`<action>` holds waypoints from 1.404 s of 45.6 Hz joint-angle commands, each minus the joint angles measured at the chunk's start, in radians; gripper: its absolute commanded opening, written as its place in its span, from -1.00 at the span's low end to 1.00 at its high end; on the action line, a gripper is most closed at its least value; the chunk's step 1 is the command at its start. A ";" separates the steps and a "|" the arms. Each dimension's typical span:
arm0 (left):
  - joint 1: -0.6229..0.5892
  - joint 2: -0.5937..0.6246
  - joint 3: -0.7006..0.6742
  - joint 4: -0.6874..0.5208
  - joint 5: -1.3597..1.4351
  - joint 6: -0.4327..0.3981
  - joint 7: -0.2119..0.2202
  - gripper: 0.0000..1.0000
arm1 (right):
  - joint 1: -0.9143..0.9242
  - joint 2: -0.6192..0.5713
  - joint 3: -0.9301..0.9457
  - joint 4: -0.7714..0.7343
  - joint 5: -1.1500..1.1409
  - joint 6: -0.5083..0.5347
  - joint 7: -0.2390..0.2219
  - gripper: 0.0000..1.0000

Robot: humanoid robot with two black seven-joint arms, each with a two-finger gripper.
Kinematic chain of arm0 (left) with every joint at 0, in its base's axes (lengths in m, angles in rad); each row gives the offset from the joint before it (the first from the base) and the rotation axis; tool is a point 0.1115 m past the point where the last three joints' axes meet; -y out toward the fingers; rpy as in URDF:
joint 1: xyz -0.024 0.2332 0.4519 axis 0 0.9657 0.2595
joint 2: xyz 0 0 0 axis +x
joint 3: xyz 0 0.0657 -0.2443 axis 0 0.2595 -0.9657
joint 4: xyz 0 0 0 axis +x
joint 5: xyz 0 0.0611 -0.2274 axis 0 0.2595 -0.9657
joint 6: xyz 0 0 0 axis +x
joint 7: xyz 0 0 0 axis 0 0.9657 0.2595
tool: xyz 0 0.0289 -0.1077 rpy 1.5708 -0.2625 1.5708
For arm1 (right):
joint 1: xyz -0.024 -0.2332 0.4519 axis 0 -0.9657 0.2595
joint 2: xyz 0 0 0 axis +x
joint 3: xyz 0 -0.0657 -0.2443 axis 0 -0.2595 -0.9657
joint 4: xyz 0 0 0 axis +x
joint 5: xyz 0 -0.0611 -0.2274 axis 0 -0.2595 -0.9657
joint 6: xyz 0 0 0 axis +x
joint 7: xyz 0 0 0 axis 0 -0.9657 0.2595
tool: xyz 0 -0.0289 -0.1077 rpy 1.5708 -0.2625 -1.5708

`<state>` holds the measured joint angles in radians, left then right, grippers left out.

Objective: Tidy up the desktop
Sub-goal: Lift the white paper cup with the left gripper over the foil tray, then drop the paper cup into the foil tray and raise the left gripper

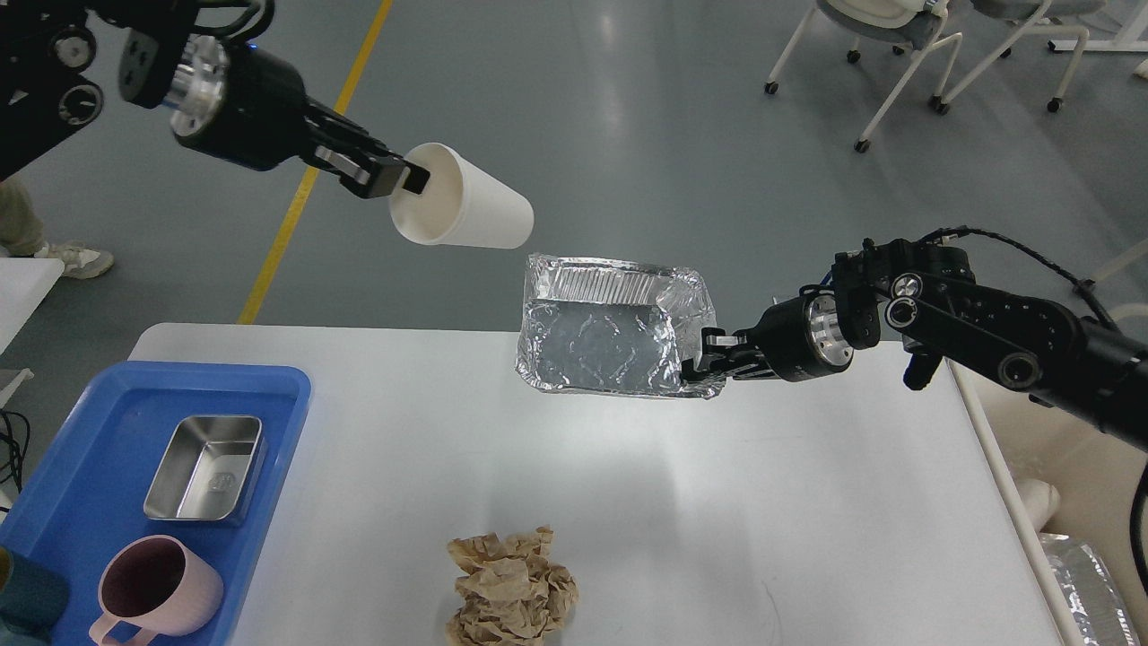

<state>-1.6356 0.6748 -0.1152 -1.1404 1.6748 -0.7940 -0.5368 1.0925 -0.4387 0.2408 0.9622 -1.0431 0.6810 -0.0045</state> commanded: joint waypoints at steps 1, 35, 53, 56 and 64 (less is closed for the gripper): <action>-0.058 -0.132 0.052 0.070 -0.001 -0.016 0.001 -0.88 | 0.000 0.003 0.002 0.001 0.000 -0.003 0.000 -1.00; -0.032 -0.644 0.279 0.464 -0.021 0.102 0.005 -0.87 | 0.004 -0.018 0.009 0.043 0.000 -0.017 0.000 -1.00; 0.008 -0.701 0.279 0.550 -0.089 0.133 0.043 -0.29 | 0.000 -0.031 0.009 0.044 0.000 -0.017 0.000 -1.00; 0.008 -0.699 0.279 0.550 -0.092 0.131 0.043 -0.19 | 0.000 -0.031 0.009 0.044 0.000 -0.017 0.000 -1.00; 0.007 -0.682 0.276 0.550 -0.151 0.134 0.044 0.72 | -0.002 -0.031 0.008 0.044 0.000 -0.017 0.000 -1.00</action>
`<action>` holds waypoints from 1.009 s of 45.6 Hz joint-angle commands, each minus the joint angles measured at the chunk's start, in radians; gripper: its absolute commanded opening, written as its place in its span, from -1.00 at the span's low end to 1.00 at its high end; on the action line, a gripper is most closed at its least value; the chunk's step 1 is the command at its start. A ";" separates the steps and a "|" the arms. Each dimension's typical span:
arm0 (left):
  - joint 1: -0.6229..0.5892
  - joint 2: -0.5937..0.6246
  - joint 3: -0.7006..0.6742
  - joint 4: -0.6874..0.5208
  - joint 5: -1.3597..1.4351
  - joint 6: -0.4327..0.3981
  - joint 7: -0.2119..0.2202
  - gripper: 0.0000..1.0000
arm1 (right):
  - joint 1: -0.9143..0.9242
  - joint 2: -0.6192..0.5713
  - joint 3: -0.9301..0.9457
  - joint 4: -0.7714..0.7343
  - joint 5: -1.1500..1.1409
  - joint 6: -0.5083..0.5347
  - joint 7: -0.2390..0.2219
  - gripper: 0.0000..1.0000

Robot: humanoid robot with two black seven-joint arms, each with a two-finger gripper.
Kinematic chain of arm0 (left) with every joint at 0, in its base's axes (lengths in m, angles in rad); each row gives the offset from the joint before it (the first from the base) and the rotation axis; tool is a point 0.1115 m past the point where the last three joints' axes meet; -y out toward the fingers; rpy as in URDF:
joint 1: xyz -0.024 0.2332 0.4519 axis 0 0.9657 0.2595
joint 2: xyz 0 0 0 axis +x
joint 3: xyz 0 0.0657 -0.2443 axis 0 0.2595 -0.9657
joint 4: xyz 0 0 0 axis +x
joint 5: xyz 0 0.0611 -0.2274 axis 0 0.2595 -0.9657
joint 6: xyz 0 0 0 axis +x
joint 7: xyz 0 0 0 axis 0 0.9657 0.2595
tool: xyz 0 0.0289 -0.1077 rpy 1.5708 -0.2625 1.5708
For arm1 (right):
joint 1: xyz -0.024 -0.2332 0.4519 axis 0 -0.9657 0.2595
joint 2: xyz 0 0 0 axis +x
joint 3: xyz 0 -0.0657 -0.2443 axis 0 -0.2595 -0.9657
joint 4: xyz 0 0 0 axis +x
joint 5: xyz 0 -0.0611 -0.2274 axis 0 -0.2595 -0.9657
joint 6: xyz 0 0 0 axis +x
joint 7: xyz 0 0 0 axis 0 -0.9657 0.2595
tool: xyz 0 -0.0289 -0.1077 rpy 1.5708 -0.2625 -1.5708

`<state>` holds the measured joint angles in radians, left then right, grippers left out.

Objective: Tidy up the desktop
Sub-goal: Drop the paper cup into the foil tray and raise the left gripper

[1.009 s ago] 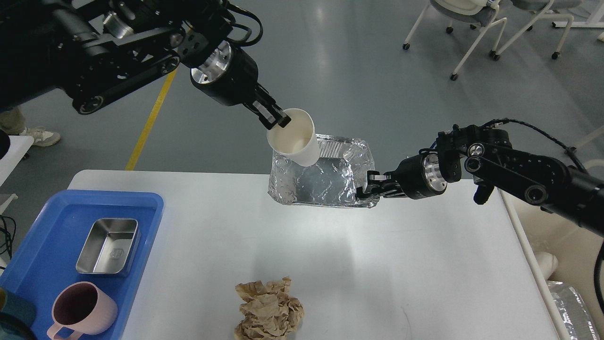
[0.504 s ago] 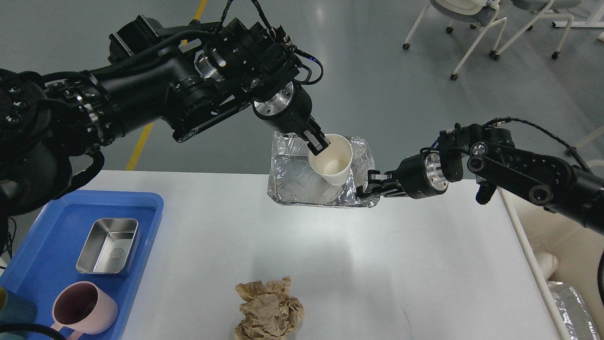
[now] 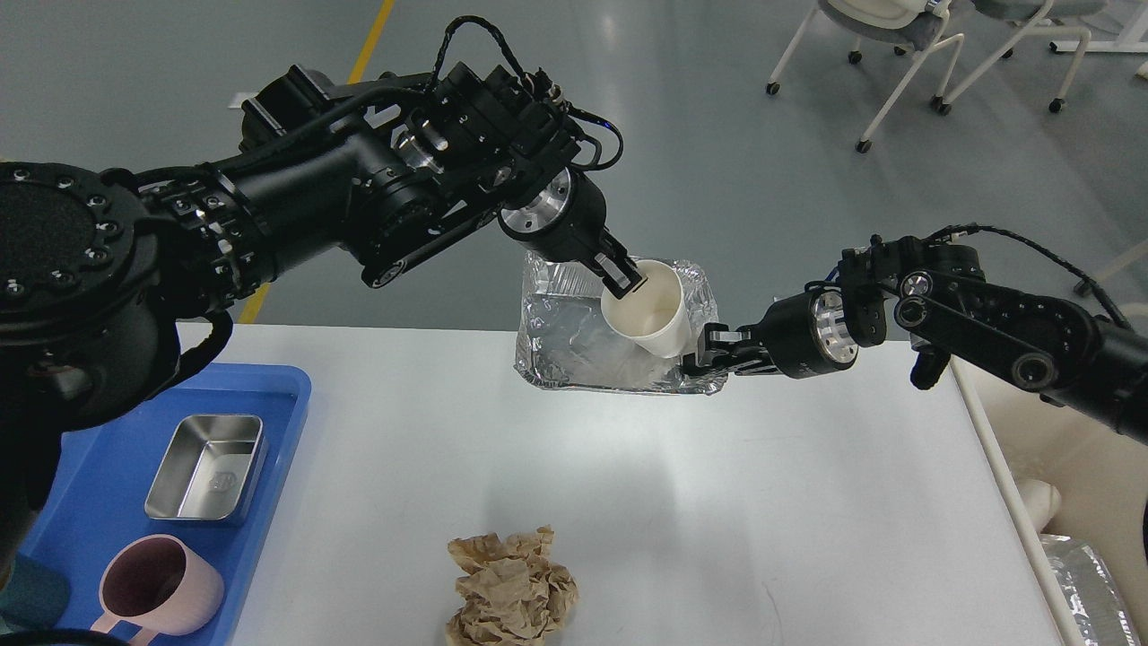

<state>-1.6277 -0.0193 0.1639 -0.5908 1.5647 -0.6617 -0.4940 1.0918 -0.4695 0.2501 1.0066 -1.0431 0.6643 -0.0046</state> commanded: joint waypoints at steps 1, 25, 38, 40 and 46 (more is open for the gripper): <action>-0.001 0.013 -0.003 0.000 -0.054 0.005 0.002 0.74 | -0.003 0.000 -0.002 0.000 0.000 0.000 0.000 -1.00; 0.002 0.268 -0.020 0.003 -0.302 0.014 0.002 0.89 | -0.004 -0.006 -0.002 0.000 0.000 0.000 0.000 -1.00; 0.113 0.534 -0.021 -0.001 -0.561 0.114 0.118 0.92 | -0.006 -0.008 -0.003 -0.003 0.000 0.000 0.000 -1.00; 0.144 0.571 -0.023 -0.001 -0.616 0.131 0.156 0.92 | -0.004 -0.008 -0.003 -0.003 0.000 0.000 0.000 -1.00; 0.203 0.663 -0.021 -0.012 -0.794 0.152 0.238 0.93 | -0.004 -0.008 -0.003 -0.003 0.000 0.001 0.000 -1.00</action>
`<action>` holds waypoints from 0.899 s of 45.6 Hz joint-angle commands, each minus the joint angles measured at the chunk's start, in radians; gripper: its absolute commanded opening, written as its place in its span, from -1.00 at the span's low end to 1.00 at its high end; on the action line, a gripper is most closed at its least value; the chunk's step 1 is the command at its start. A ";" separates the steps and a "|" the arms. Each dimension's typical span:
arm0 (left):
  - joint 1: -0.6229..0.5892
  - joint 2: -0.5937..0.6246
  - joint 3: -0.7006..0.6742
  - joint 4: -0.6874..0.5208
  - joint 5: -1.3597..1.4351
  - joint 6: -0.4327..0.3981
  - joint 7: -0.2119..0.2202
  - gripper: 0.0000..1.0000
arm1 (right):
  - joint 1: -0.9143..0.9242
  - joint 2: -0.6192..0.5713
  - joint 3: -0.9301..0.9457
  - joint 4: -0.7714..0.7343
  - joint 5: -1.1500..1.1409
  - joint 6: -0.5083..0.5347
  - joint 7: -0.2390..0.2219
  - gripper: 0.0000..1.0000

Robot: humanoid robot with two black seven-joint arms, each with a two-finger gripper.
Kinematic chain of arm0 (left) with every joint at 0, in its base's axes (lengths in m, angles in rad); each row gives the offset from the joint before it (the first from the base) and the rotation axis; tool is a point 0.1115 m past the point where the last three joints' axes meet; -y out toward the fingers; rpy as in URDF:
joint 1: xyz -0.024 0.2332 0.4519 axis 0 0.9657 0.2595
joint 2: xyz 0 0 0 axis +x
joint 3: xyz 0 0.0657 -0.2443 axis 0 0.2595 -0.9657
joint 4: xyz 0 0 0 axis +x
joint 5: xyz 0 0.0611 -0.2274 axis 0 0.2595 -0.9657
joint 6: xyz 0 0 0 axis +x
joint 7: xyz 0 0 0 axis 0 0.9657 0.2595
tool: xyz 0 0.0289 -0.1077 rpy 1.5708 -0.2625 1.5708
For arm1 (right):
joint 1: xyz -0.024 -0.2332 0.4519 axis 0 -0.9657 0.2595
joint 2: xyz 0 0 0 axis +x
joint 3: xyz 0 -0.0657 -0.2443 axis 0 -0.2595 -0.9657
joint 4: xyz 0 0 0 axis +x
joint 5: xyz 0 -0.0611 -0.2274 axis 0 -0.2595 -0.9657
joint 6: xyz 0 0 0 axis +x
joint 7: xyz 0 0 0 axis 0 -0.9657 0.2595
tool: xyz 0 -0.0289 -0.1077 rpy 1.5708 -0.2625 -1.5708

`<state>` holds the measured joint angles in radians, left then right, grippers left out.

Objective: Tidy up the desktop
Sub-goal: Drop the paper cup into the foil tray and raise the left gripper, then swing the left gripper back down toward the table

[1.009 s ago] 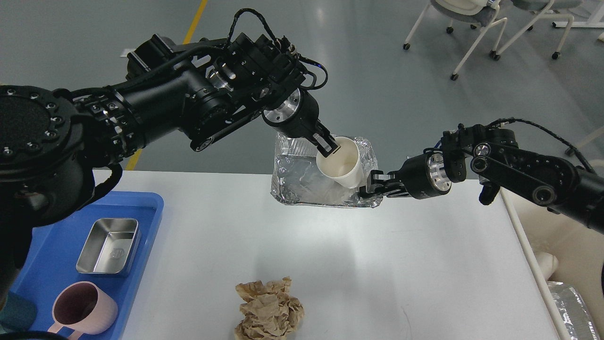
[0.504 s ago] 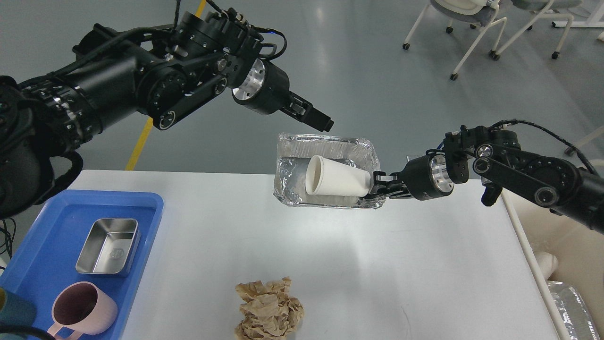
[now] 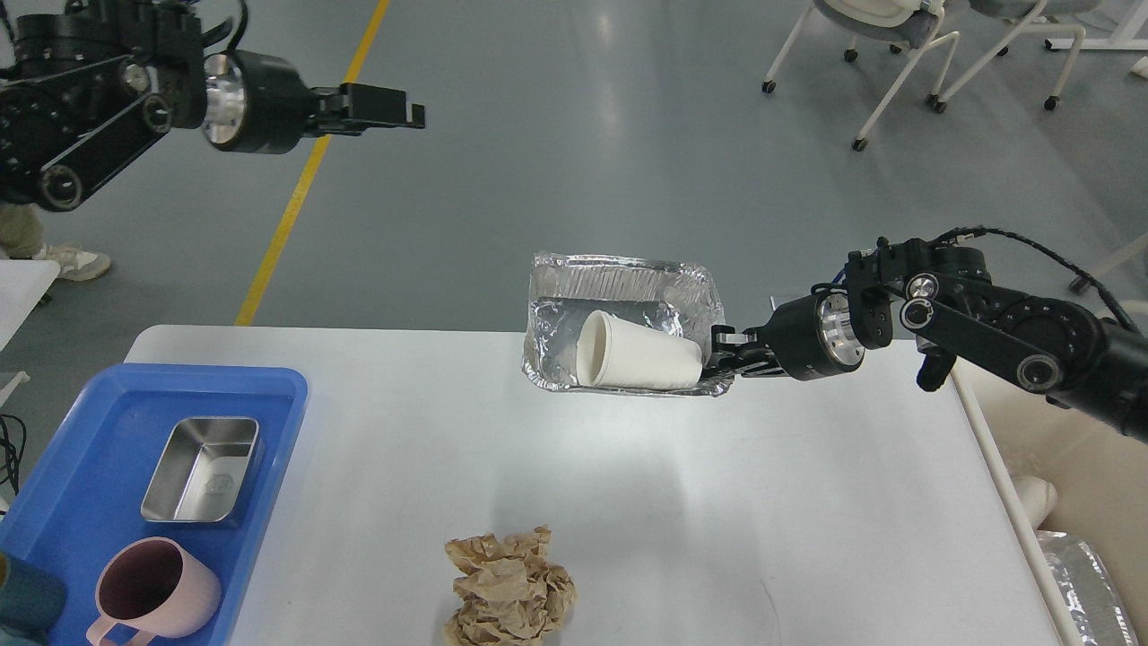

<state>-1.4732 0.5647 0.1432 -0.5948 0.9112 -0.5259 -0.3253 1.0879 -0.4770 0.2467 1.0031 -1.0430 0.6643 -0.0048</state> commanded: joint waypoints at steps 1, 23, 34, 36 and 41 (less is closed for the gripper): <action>0.053 0.095 -0.001 -0.010 -0.164 0.017 0.078 0.93 | 0.000 0.000 0.000 0.000 0.000 0.001 0.000 -1.00; 0.177 0.421 0.007 -0.334 -0.390 0.135 0.173 0.93 | 0.000 -0.009 0.000 0.000 0.000 0.000 0.000 -1.00; 0.235 0.615 -0.001 -0.635 -0.400 0.280 0.181 0.93 | 0.000 -0.011 0.000 0.000 0.001 0.000 0.000 -1.00; 0.246 0.639 -0.001 -0.651 -0.405 0.290 0.181 0.93 | 0.000 -0.011 0.000 0.000 0.000 0.000 0.000 -1.00; 0.278 0.702 -0.001 -0.724 -0.457 0.317 0.177 0.93 | 0.000 -0.009 0.000 0.000 0.001 0.000 0.000 -1.00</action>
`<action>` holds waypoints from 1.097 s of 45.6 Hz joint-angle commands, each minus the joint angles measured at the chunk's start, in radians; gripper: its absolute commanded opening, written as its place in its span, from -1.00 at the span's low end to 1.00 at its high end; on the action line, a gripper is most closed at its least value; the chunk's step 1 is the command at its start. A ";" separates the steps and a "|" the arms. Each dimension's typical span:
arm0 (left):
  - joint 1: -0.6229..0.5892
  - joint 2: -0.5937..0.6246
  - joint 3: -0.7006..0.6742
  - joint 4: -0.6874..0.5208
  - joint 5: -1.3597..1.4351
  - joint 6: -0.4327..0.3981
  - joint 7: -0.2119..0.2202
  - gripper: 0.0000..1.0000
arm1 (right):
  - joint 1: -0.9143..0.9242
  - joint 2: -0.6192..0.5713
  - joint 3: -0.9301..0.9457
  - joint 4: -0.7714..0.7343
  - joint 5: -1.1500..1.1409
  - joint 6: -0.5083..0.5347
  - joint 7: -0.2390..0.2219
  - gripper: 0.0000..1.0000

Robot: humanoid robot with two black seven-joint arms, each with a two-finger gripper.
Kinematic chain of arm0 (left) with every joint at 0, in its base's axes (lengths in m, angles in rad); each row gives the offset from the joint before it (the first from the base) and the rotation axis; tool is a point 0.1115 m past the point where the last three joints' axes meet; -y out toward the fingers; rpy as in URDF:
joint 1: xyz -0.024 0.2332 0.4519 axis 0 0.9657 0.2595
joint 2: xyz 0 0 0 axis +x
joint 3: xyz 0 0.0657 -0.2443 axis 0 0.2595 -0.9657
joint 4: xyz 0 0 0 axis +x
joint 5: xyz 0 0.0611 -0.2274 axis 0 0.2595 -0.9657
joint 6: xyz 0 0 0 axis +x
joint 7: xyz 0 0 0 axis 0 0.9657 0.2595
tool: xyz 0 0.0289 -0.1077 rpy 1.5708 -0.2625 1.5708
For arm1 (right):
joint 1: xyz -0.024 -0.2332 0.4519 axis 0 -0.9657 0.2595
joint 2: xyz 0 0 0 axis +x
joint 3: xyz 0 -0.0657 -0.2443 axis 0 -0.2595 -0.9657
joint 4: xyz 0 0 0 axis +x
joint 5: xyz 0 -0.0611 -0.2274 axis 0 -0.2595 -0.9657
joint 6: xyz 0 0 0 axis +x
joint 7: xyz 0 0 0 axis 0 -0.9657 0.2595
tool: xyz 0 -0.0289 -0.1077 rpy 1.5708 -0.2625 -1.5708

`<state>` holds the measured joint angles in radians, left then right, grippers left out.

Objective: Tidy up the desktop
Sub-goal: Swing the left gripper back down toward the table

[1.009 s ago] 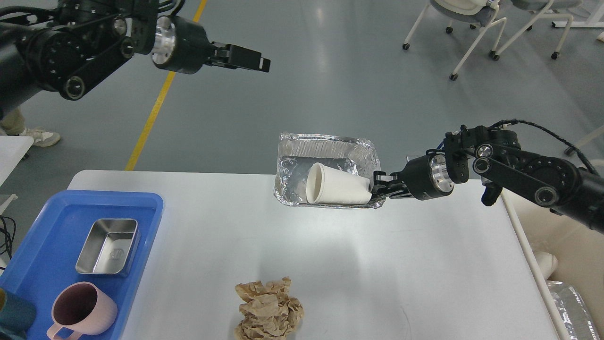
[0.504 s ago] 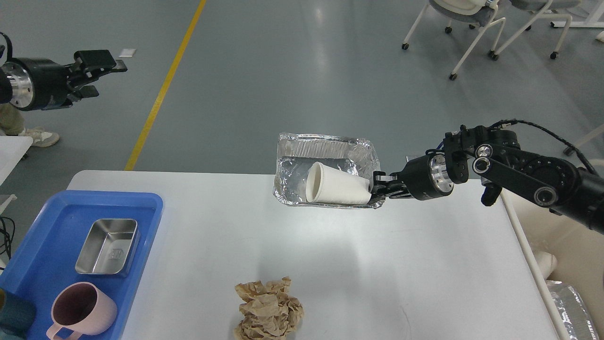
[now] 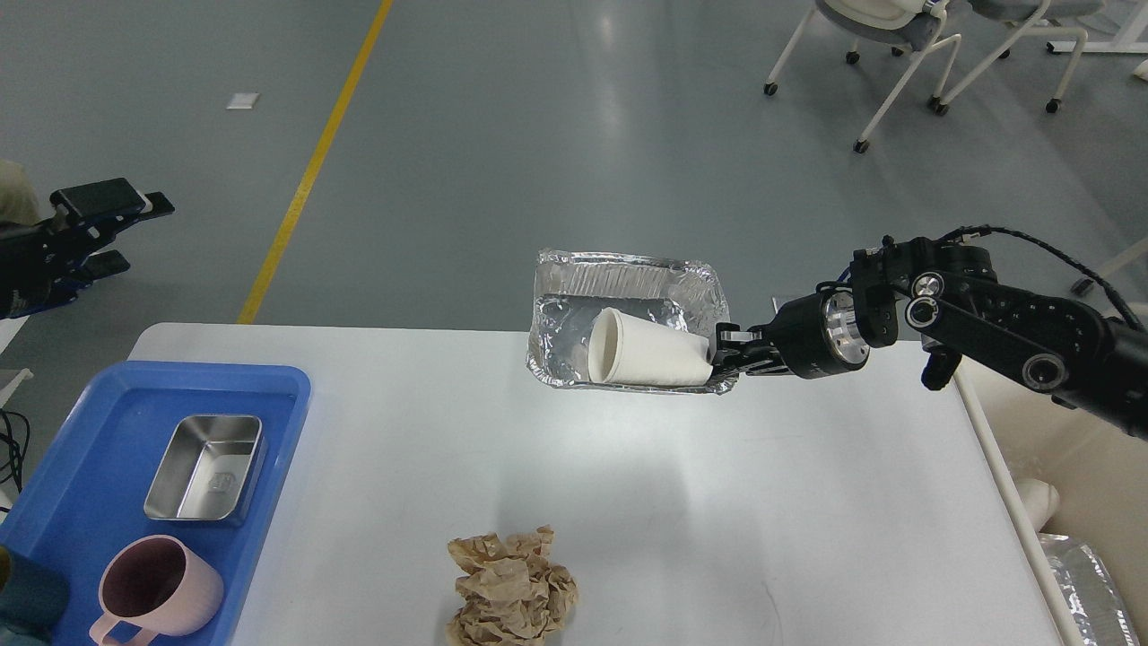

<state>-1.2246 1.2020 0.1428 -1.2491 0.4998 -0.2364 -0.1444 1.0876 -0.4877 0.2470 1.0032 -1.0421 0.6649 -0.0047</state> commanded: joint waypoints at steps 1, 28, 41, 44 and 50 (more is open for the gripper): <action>0.034 0.080 0.000 -0.085 -0.055 0.031 -0.004 0.93 | 0.000 0.001 0.000 0.000 0.001 -0.001 0.000 -1.00; 0.258 0.214 0.004 -0.346 -0.148 0.157 -0.044 0.93 | 0.008 -0.005 0.000 0.002 -0.001 0.002 0.000 -1.00; 0.255 0.171 0.003 -0.291 -0.132 0.154 -0.047 0.93 | 0.014 0.000 0.000 0.002 -0.001 0.004 0.000 -1.00; 0.260 0.154 0.004 -0.257 -0.089 0.152 -0.047 0.93 | 0.015 0.003 0.000 0.000 -0.001 0.004 0.000 -1.00; 0.252 0.064 0.006 -0.168 0.172 0.132 -0.049 0.93 | 0.022 0.005 0.000 0.000 0.001 0.002 0.002 -1.00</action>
<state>-0.9654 1.3406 0.1468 -1.4899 0.4626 -0.0855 -0.1928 1.1048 -0.4844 0.2470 1.0034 -1.0430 0.6688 -0.0044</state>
